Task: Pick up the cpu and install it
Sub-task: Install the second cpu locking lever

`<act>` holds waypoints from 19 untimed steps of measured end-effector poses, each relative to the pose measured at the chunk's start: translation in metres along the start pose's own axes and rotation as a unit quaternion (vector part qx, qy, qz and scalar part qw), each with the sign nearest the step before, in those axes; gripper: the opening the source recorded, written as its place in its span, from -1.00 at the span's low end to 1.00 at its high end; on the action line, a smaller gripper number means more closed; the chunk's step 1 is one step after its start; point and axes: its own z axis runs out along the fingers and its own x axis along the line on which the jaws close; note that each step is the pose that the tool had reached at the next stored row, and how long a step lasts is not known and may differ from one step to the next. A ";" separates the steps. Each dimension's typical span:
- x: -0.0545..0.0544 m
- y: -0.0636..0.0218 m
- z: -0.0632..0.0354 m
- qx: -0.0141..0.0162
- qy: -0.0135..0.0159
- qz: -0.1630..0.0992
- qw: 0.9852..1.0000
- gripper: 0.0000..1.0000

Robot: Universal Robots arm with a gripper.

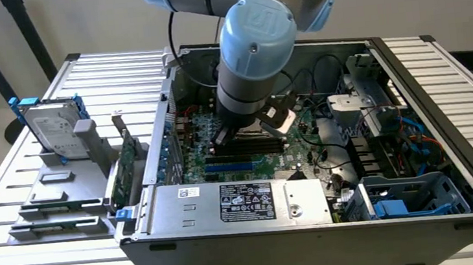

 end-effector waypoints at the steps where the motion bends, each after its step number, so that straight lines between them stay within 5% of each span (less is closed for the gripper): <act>1: -0.001 0.0000 0.0017 -0.001 0.001 -0.001 1.000 -0.79; 6: -0.001 -0.0004 0.0072 -0.003 0.002 -0.003 1.000 -0.79; 19: -0.002 -0.0024 0.0095 -0.002 0.000 -0.007 1.000 -0.79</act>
